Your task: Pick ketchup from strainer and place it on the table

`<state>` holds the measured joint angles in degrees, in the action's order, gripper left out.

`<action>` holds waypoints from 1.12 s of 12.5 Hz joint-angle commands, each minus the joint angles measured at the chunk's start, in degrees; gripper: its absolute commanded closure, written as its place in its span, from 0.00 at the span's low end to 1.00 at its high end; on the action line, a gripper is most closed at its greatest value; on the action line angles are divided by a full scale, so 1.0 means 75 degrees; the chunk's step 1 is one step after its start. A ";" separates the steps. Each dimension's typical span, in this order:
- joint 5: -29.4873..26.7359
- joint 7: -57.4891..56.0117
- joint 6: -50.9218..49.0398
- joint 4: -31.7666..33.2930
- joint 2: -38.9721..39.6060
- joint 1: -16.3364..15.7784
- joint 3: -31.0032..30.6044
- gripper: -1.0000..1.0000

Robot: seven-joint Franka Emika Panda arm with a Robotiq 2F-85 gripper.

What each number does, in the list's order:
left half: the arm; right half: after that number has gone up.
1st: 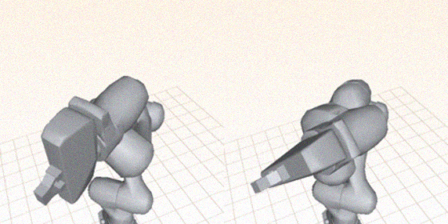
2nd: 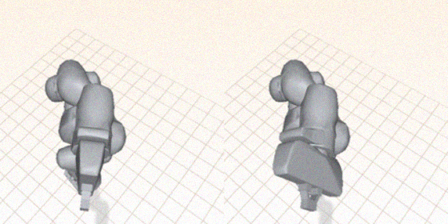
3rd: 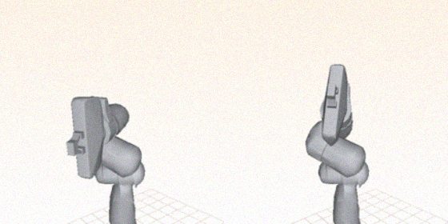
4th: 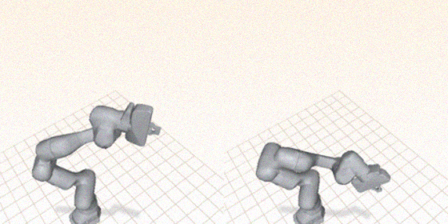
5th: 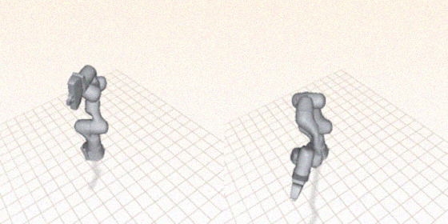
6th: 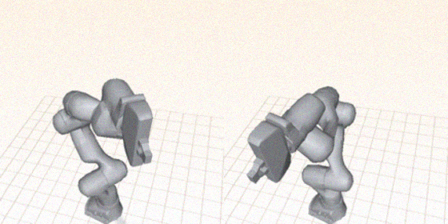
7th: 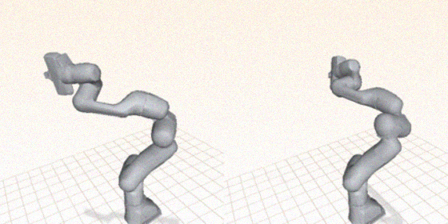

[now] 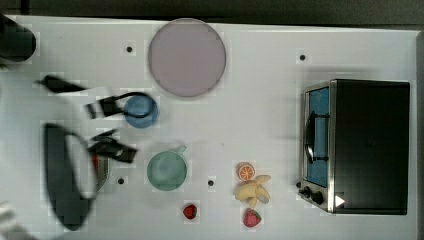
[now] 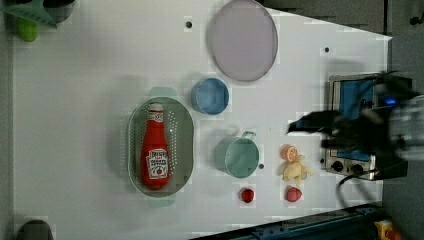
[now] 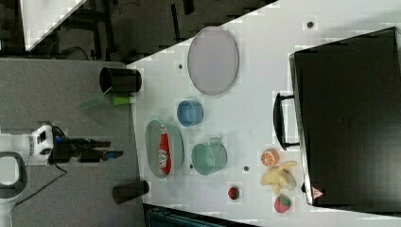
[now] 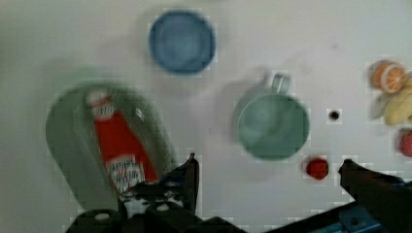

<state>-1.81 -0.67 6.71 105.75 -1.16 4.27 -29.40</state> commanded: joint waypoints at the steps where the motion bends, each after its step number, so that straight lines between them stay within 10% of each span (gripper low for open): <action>1: -0.0007 0.0306 0.0091 0.0048 -0.0082 -0.0144 -0.0747 0.00; 14: 0.1076 0.0679 0.6139 0.3213 0.1946 -0.0390 -0.2117 0.00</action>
<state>5.72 0.68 51.62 129.70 14.37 0.60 -45.41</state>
